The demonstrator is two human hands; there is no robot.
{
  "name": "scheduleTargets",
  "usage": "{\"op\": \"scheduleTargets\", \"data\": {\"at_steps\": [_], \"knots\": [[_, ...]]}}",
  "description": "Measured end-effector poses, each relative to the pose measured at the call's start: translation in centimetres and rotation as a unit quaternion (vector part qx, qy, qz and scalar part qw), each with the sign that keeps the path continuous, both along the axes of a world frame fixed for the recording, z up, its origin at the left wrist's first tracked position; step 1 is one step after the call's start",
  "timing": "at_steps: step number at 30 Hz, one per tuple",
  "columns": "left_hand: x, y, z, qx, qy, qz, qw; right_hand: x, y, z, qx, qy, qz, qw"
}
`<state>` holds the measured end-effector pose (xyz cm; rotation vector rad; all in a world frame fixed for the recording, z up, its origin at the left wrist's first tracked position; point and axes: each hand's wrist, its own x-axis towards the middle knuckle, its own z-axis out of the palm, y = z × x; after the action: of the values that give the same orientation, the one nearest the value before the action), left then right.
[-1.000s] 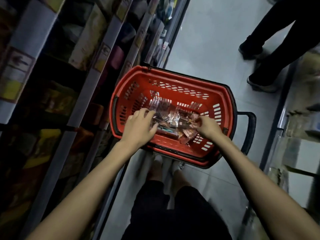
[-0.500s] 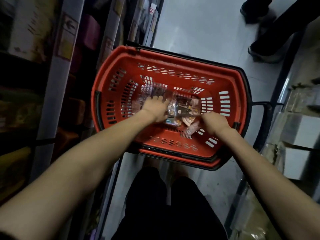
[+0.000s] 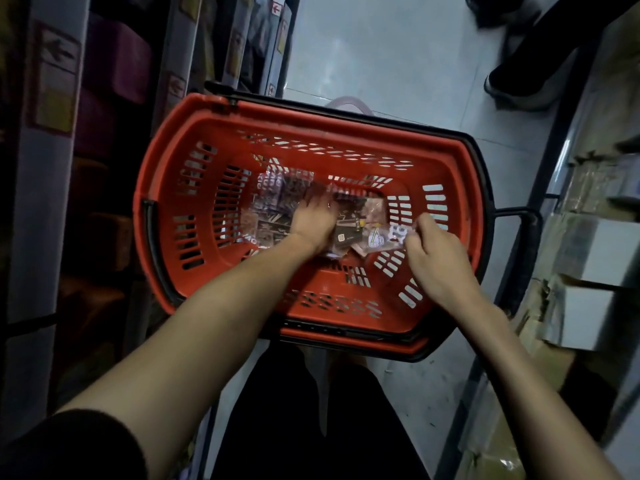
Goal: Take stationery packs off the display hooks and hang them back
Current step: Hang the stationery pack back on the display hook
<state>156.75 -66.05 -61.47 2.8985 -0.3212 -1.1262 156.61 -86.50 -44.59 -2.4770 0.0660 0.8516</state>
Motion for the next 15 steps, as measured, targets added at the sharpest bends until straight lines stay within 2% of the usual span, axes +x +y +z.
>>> {"op": "scheduleTargets", "data": {"at_steps": [2, 4, 6, 8, 10, 15], "knots": [[-0.3, 0.3, -0.3, -0.043, -0.028, 0.047, 0.998, 0.5, 0.1, 0.1, 0.007, 0.011, -0.033, 0.999], [-0.4, 0.6, -0.7, -0.094, 0.002, 0.128, 0.987, 0.9, 0.5, 0.3, 0.026, 0.021, -0.060, 0.998], [-0.3, 0.6, -0.7, -0.165, 0.091, 0.267, 0.945, 1.3, 0.8, 0.5, 0.052, 0.037, -0.084, 0.994], [-0.2, 0.6, -0.3, -0.232, 0.156, 0.405, 0.871, 1.6, 0.8, 0.8, 0.090, 0.064, -0.118, 0.987], [-0.4, 0.7, 0.3, -0.281, 0.174, 0.482, 0.811, 1.7, 0.3, 0.7, 0.121, 0.088, -0.136, 0.979], [-0.5, 1.5, 4.0, -0.334, 0.114, 0.532, 0.769, 1.0, -0.4, 0.1, 0.169, 0.005, -0.144, 0.975]]}}
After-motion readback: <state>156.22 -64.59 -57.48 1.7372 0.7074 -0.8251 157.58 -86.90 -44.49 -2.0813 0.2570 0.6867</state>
